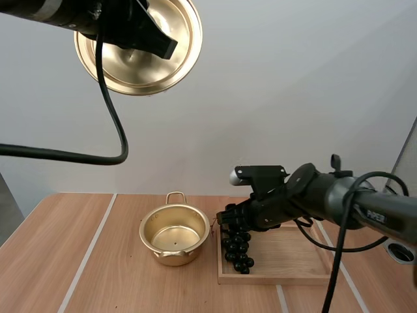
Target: Open the lid, put the grape in the pot, and close it
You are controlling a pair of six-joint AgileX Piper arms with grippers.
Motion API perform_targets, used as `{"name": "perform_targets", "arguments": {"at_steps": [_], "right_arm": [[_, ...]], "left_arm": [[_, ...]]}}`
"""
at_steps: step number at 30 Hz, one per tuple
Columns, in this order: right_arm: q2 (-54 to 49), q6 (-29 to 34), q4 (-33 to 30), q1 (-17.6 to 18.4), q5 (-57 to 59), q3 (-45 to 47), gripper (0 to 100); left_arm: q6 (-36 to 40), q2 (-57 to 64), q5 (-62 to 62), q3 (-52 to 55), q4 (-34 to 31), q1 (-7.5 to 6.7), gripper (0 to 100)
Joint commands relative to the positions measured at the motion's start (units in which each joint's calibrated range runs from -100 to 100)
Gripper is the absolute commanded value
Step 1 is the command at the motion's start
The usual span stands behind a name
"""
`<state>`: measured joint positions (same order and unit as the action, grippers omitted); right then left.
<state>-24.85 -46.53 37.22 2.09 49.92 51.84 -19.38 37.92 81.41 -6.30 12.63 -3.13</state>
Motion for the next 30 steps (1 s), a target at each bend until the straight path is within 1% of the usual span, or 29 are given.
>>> {"name": "perform_targets", "arguments": {"at_steps": [1, 7, 12, 17, 18, 19, 20, 21, 23, 24, 30], "right_arm": [[7.3, -0.9, -1.5, 1.2, -8.3, -0.8, 100], [15.7, -0.9, -2.2, 1.2, -13.8, -0.8, 100], [19.8, -0.9, -2.3, 1.2, -16.9, -0.8, 100], [21.7, -0.9, -2.2, 1.7, -19.3, -0.8, 100], [21.7, -0.9, -2.2, 2.1, -19.5, -0.8, 88], [21.7, -0.9, -2.3, 2.3, -19.5, -0.8, 80], [21.7, -0.9, -2.3, 2.6, -19.1, -0.8, 60], [21.7, -0.9, -2.3, 2.7, -18.7, -0.8, 47], [21.7, -0.9, -2.3, 2.7, -18.6, -0.8, 12], [21.7, -0.9, -2.3, 2.7, -18.6, -0.8, 0], [21.1, -0.9, -2.3, 2.7, -18.6, -0.8, 0]], "left_arm": [[0.6, 0.3, 2.0, -0.5, -0.6, -0.15, 0], [0.6, -0.4, 2.5, -0.5, -0.6, -0.15, 0], [0.6, -0.4, 2.5, -0.5, -0.6, -0.15, 0], [0.9, -0.4, 2.6, -0.5, -0.6, -0.15, 0], [0.9, -0.4, 2.6, -0.5, -0.6, -0.15, 0], [0.9, -0.4, 2.6, -0.5, -0.4, -0.15, 0], [0.9, -0.4, 2.6, -0.5, -0.3, -0.15, 0], [0.9, -0.4, 2.6, -0.5, -0.3, -0.15, 0], [0.9, -0.4, 2.6, -0.5, -0.2, -0.15, 0], [0.9, -0.4, 2.6, -0.5, -0.1, -0.15, 0], [0.9, -0.4, 2.6, -0.5, 0.1, -0.15, 0]]}}
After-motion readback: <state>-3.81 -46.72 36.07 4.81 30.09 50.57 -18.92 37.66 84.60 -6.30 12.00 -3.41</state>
